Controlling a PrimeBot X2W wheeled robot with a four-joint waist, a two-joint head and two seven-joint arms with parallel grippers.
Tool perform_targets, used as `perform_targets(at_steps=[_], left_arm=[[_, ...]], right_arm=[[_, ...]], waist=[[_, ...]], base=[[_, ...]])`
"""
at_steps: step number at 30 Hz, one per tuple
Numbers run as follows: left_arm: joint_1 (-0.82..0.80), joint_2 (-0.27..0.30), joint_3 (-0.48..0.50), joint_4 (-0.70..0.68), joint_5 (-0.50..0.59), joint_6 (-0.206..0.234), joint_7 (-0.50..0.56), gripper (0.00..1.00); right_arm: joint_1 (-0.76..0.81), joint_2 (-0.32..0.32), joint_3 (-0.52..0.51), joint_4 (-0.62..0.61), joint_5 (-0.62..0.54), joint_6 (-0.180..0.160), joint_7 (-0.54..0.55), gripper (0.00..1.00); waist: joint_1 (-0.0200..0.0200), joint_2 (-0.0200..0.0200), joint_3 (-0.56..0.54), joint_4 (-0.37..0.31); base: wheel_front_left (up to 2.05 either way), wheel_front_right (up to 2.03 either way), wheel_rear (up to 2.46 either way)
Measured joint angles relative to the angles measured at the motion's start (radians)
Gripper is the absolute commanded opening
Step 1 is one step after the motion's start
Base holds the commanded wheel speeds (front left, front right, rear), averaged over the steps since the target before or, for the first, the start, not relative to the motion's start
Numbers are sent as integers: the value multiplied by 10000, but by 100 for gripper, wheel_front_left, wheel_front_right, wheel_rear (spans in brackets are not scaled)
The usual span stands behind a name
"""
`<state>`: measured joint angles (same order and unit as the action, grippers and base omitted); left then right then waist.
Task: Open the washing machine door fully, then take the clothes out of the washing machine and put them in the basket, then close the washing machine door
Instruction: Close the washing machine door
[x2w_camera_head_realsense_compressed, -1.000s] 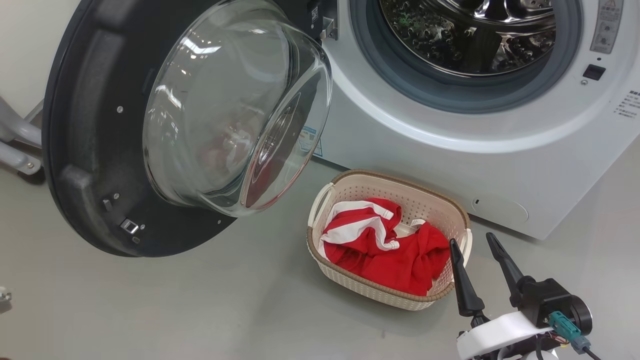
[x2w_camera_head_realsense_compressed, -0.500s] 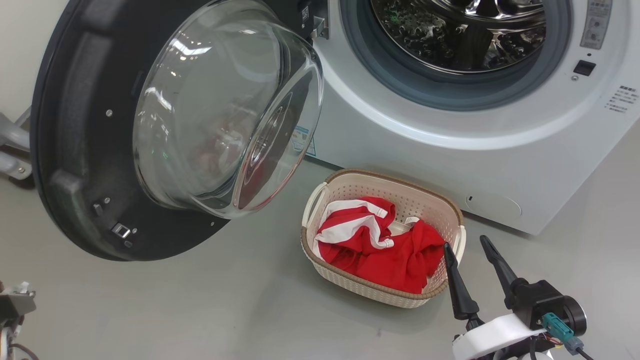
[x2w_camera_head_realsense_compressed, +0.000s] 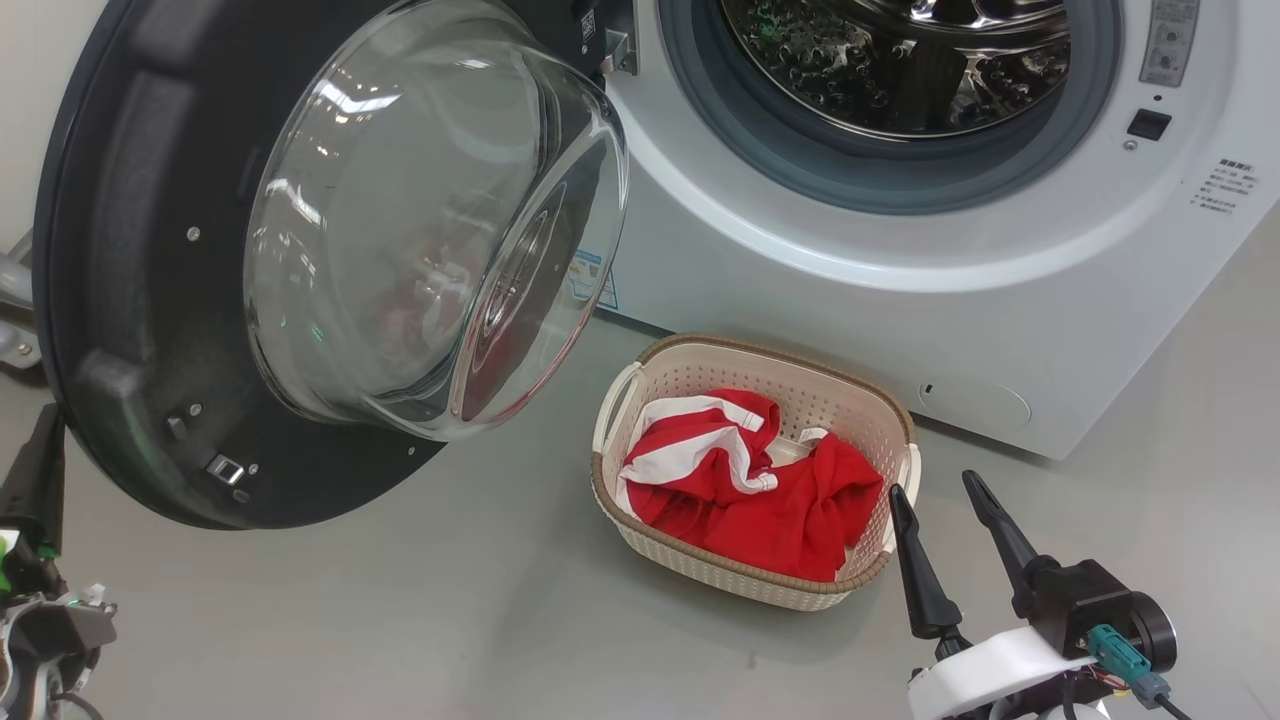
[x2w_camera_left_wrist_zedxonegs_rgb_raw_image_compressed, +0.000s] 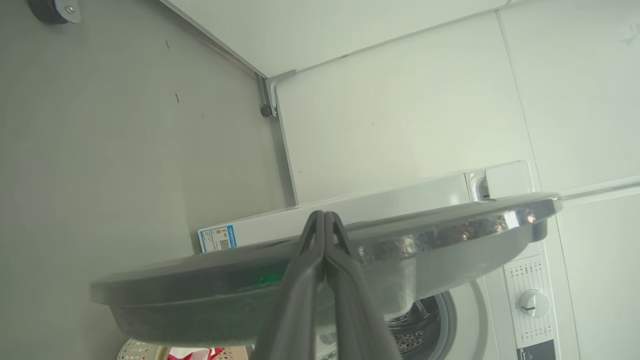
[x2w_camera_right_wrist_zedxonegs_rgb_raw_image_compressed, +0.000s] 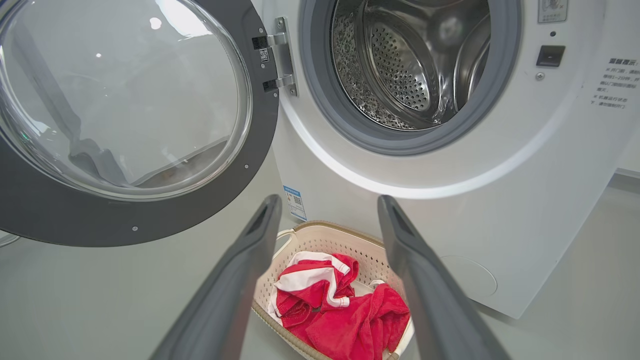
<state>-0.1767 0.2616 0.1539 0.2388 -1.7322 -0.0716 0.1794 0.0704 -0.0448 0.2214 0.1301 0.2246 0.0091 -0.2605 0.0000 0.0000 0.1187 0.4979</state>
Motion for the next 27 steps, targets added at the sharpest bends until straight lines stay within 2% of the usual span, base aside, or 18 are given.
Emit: perform_targets(at_steps=[14,27], left_arm=[[-74,17,-109,366,-951,-387,1367,0],[421,-453,-351,215,-1636,-491,2650,0]], right_arm=[[-18,0,-4,6,0,0,0,100],[-51,-2,128,19,0,2,0,100]], waist=[[0,0,43,37],[0,0,15,-55]], base=[[0,0,0],[0,0,0]])
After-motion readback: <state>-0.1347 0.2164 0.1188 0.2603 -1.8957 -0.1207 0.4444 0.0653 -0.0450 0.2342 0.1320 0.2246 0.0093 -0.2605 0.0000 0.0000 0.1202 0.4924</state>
